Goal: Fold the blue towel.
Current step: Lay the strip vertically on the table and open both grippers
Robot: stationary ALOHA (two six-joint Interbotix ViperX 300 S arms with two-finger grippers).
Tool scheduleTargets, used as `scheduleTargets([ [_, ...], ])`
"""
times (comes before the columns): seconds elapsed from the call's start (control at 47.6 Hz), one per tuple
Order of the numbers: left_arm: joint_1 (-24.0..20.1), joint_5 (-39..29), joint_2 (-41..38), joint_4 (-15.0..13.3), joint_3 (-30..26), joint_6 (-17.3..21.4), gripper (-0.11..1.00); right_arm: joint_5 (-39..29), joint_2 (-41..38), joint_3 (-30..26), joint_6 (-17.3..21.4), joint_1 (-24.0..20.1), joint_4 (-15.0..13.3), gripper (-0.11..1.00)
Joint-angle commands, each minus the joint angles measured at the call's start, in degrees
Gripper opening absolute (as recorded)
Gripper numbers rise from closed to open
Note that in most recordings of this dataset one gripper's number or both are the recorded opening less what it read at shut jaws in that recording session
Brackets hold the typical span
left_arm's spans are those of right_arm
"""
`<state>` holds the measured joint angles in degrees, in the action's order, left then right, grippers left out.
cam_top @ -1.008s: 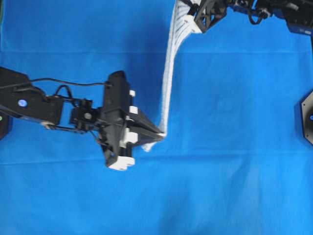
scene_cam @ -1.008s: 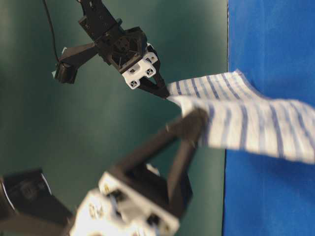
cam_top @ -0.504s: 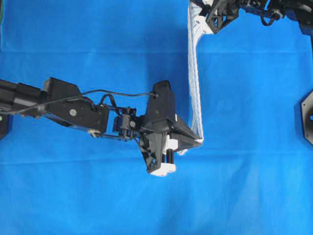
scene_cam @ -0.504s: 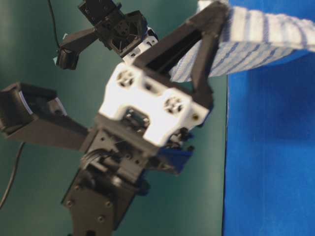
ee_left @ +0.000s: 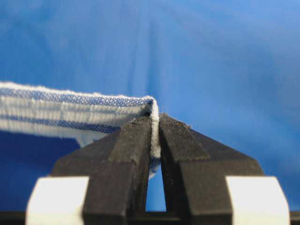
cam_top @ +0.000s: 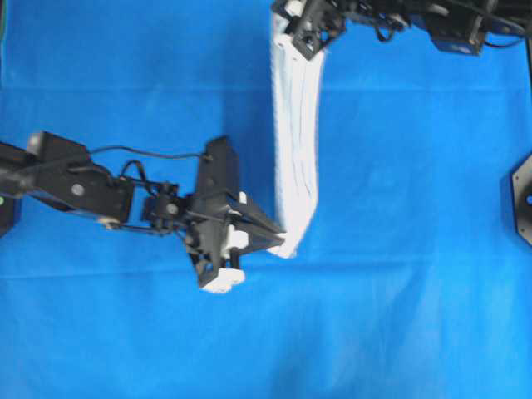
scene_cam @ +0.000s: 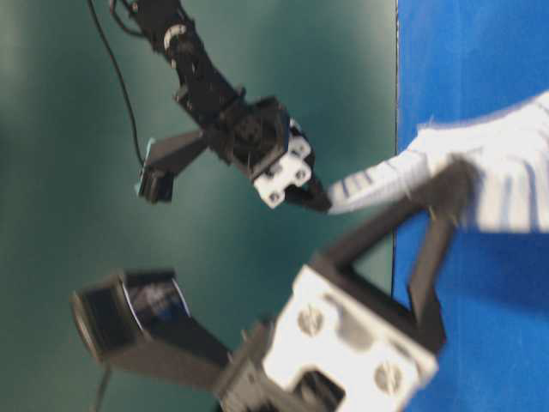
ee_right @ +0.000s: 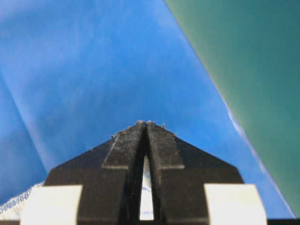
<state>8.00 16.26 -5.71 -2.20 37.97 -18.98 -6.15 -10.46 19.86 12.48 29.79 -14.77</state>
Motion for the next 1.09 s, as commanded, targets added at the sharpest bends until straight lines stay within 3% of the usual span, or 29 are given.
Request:
scheduleTargets([
  [0.0, 0.88, 0.70, 2.37, -0.09, 1.32, -0.88, 0.02, 0.00, 0.26, -3.25, -0.35, -0.26, -0.18, 0.02],
  [0.588, 0.09, -0.53, 1.93, -0.09, 2.20, -1.32, 0.04, -0.79, -0.35, -4.13, -0.97, -0.62, -0.18, 0.02],
  [0.672, 0.18, -0.79, 2.02, -0.09, 2.20, -1.41, 0.15, -0.79, -0.35, -4.13, -1.14, -0.62, -0.18, 0.02],
  [0.777, 0.18, -2.46, 2.55, -0.09, 2.37, -1.67, 0.40, -1.05, -0.18, -4.13, -1.49, -0.44, -0.35, 0.05],
  [0.903, -0.35, -6.77, 5.27, 0.09, 2.72, -1.49, 0.67, -1.14, 1.14, -3.69, -2.46, 0.00, -0.79, 0.42],
  [0.966, -0.79, -9.49, 7.38, 0.26, 3.08, -0.97, 0.71, -1.05, 2.55, -3.08, -3.25, 0.00, -1.05, 0.56],
  [1.071, -1.93, -13.97, 12.39, 0.44, 4.48, -0.44, 0.69, -0.70, 4.83, -1.58, -4.13, -0.09, -1.14, 0.52],
])
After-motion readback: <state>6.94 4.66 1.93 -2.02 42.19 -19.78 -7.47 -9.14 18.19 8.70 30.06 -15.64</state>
